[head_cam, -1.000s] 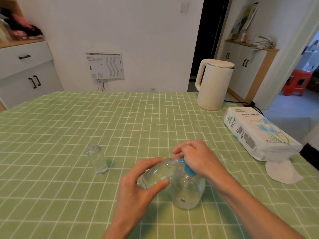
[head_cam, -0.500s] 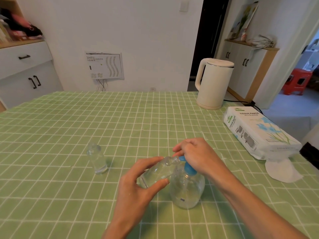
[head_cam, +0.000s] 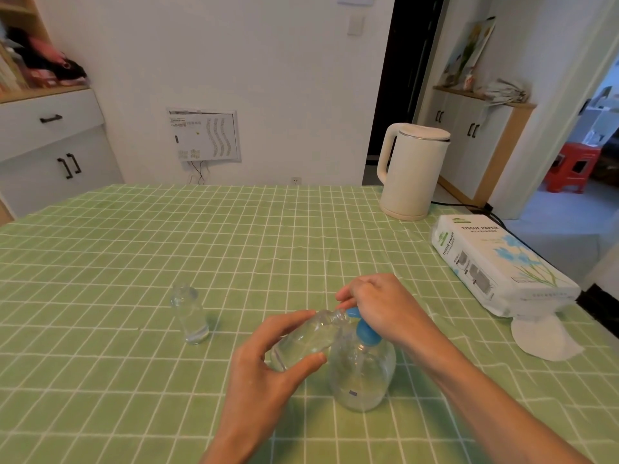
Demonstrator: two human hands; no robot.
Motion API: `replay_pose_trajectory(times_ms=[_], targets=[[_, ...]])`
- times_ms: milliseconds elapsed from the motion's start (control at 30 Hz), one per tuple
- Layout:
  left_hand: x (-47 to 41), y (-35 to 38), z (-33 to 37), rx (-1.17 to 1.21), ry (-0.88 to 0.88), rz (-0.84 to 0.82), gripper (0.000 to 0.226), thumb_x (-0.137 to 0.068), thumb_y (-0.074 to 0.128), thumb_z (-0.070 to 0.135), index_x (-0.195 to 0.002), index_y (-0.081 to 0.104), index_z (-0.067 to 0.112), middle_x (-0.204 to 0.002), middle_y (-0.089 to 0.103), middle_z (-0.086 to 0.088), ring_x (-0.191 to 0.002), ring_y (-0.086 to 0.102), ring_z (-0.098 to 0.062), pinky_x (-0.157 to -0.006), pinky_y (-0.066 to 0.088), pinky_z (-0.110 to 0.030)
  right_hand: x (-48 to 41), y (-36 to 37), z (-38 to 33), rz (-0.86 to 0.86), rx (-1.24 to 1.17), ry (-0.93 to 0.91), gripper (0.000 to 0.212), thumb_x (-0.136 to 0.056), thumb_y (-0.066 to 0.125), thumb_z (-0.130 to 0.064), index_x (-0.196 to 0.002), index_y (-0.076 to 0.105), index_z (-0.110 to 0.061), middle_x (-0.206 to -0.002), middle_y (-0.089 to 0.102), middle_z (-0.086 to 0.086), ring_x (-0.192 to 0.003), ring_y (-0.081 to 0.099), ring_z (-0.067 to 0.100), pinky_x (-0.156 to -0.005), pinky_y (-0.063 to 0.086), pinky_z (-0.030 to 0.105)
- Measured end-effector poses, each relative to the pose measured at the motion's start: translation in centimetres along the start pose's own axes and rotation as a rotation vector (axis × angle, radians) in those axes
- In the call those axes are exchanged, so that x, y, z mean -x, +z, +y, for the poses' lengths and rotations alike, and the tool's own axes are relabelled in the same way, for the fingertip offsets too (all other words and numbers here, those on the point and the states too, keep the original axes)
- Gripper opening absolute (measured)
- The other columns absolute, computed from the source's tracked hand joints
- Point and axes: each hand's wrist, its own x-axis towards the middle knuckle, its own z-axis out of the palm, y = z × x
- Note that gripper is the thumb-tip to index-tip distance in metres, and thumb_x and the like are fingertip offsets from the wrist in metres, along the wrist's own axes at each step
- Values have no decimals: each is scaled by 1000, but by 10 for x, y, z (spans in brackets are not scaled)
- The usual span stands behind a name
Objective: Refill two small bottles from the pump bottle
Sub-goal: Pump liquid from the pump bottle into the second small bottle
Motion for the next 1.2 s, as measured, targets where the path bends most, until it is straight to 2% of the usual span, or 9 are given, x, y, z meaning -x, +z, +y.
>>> replay_pose_trajectory(times_ms=[233,400,567,700,833,933,1033,1133,1200], targets=[[-1,3,-2,-2,7,-2,50,-74,89,25,-119,74,40,-122,77,13,-120,70,-14,-100,49,-14,-1,1,1,9,-1,0,36,-99,49,-23,-81,80,-26,-88,80,-12,-96,73,10,-95,55,37],[-2,4,-2,-5,3,4,50,-73,89,24,-118,75,41,-121,78,14,-120,70,-12,-100,49,-12,-2,6,4,11,12,7,36,-98,50,-21,-80,80,-24,-87,80,-11,-97,74,15,-97,57,42],[0,4,-1,3,-5,-6,50,-73,89,24,-118,74,41,-122,77,13,-121,70,-12,-100,48,-12,-2,2,3,12,-70,-4,35,-100,49,-25,-83,80,-25,-83,82,-11,-94,73,6,-82,51,27],[0,4,-1,24,-16,-16,50,-73,90,26,-119,74,39,-124,77,12,-124,69,-14,-104,50,-18,0,2,1,63,-161,-51,37,-102,47,-30,-86,80,-22,-80,82,-12,-87,76,5,-87,55,30],[0,6,1,59,-29,-30,50,-75,91,21,-120,75,36,-123,78,11,-121,71,-12,-106,51,-21,4,-1,-3,96,-302,-90,47,-107,43,-41,-90,81,-19,-83,83,-8,-81,76,0,-80,47,23],[1,7,5,120,-48,-27,48,-73,89,29,-118,75,39,-122,78,11,-118,72,-10,-104,52,-20,11,-8,-1,126,-411,-132,63,-111,31,-52,-93,82,-19,-87,84,-7,-85,77,2,-88,46,26],[2,6,4,177,-69,-23,47,-72,86,31,-117,75,40,-123,78,9,-119,72,-12,-103,51,-18,22,-16,12,154,-438,-208,68,-109,25,-61,-101,81,-23,-97,84,-11,-95,76,1,-92,46,26],[4,0,-1,208,-93,4,48,-72,85,31,-118,75,40,-125,78,8,-123,71,-12,-108,49,-19,40,-21,42,61,-398,-260,69,-92,32,-88,-121,74,-40,-120,77,-23,-116,67,-8,-107,44,31],[6,-6,-5,200,-109,15,49,-73,86,35,-119,74,42,-127,77,11,-124,70,-9,-109,48,-17,54,-22,62,-69,-286,-274,76,-71,48,-101,-134,57,-60,-138,63,-33,-131,55,-13,-115,41,35]])
